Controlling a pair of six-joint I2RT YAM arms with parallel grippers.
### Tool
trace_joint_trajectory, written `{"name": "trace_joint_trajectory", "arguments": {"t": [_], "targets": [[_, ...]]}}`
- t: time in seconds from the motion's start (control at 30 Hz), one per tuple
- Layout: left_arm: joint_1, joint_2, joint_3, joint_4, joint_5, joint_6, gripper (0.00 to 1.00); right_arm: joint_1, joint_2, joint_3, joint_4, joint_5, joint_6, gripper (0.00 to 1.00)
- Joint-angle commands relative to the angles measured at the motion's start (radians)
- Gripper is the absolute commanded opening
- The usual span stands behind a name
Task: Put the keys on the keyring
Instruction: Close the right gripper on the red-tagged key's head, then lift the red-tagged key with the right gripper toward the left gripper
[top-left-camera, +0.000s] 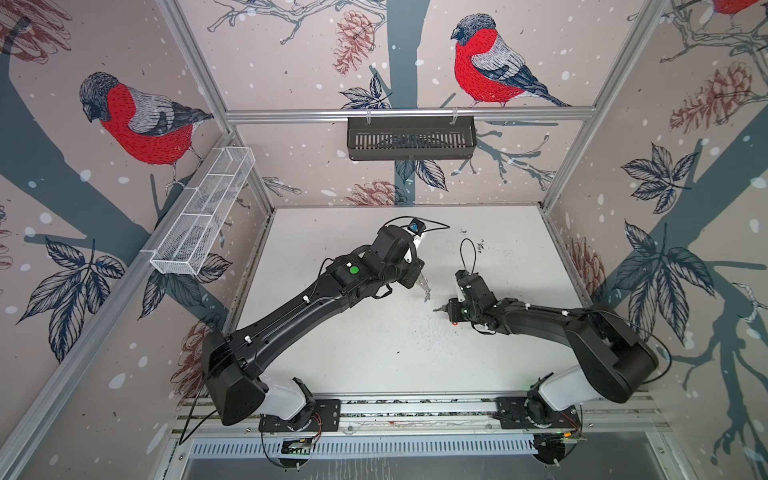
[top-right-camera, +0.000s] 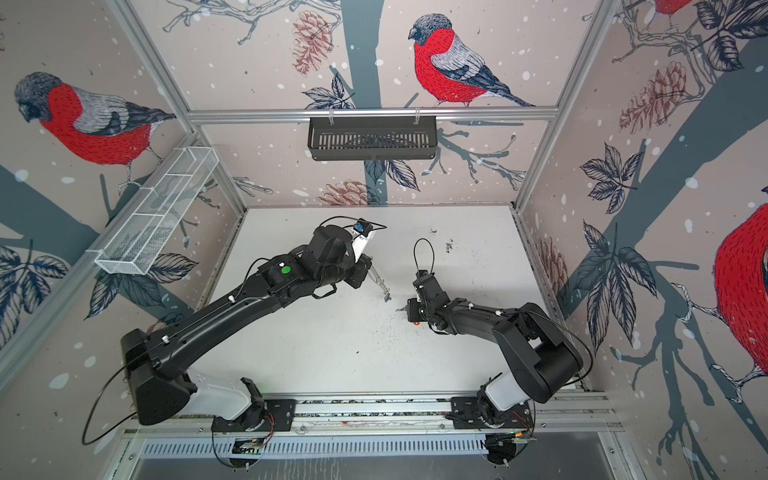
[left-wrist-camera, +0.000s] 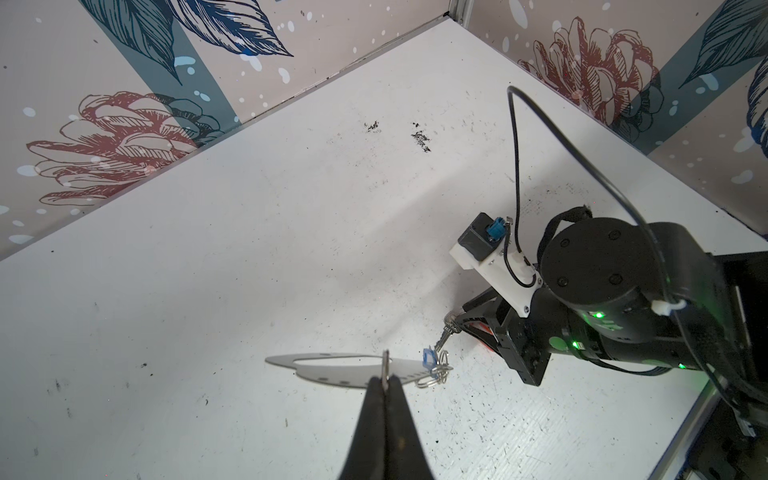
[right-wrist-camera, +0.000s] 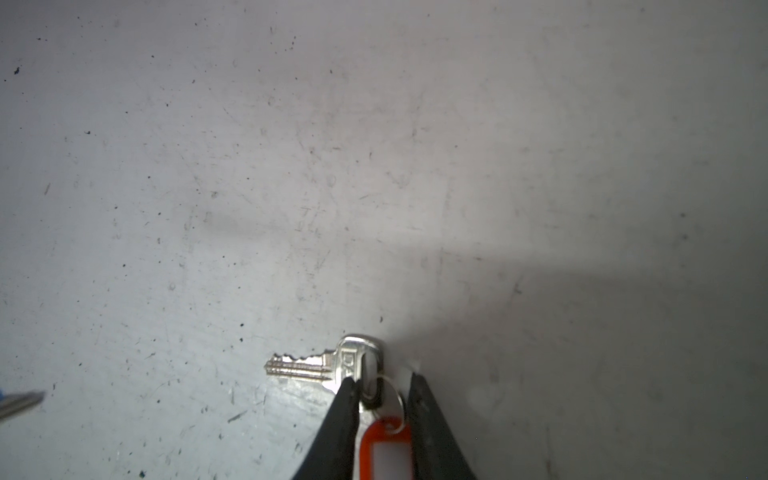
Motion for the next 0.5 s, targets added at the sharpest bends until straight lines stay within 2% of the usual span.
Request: {"name": "trace_joint_trajectory", "arguments": {"t": [0.0, 0.33, 0.47], "targets": [[0.001, -0.004, 0.001, 0.034, -0.003, 0.003, 0.00, 0.004, 0.006, -0.006, -0.020, 0.007, -0.006, 0.22], [0.000, -0.012, -0.008, 0.037, -0.010, -0.004, 0.00, 0.020, -0.018, -0.009, 0.004, 0.010, -0.025, 0.00], [0.000, -0.012, -0.015, 0.039, -0.024, -0.005, 0.00, 0.020, -0.092, -0.014, 0.016, 0.013, -0.058, 0.00]]}}
